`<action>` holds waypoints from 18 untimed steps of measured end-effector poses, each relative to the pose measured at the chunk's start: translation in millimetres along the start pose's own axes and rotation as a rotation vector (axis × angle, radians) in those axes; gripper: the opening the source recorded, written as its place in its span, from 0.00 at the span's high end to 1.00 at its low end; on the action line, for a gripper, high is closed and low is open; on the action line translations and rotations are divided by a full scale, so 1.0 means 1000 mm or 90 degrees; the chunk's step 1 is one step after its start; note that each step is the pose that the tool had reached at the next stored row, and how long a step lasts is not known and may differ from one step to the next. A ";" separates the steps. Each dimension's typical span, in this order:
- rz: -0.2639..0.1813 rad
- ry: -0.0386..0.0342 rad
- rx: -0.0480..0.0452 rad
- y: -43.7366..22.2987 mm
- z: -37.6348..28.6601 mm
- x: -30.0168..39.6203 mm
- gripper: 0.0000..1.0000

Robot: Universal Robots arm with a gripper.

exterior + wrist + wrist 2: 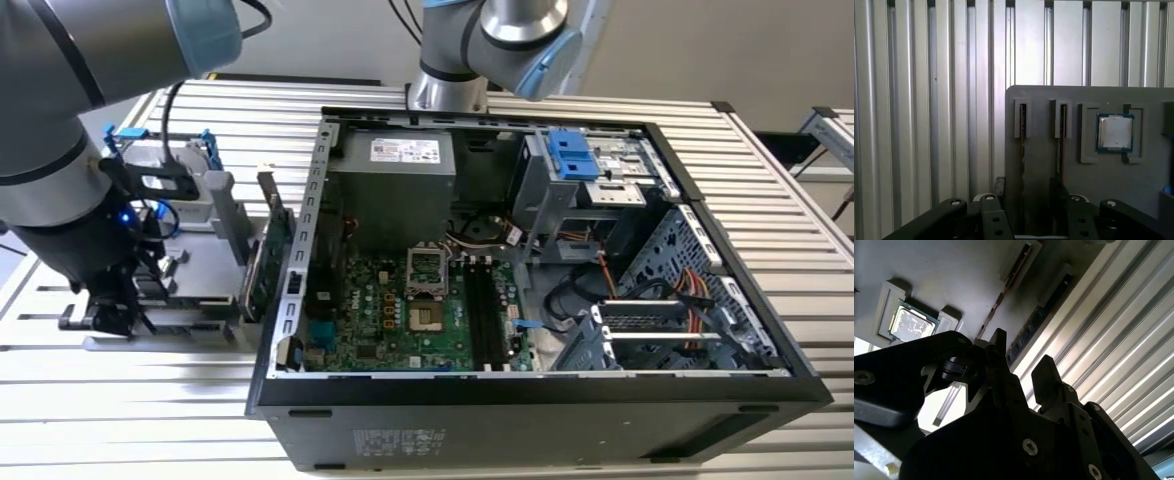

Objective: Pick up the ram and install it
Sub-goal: 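Pick up the ram and move it above insertion slot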

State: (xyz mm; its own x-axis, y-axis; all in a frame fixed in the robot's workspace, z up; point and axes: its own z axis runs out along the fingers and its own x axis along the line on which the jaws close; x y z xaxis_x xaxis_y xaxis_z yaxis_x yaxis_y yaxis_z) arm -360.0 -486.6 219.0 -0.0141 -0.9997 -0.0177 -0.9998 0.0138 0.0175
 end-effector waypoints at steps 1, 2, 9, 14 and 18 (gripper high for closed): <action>0.000 0.0000 0.0000 0.0000 0.0011 0.0000 0.00; 0.000 0.0000 0.0000 -0.0001 0.0022 0.0000 0.00; 0.000 0.0000 -0.0001 -0.0003 0.0102 0.0002 0.00; 0.000 0.0000 -0.0001 -0.0004 0.0157 0.0003 0.00; 0.000 0.0000 -0.0001 -0.0004 0.0187 0.0003 0.00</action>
State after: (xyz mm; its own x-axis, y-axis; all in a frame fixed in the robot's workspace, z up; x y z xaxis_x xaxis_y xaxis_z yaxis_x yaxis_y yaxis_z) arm -360.0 -486.5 200.2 -0.0142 -0.9997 -0.0177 -0.9997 0.0138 0.0176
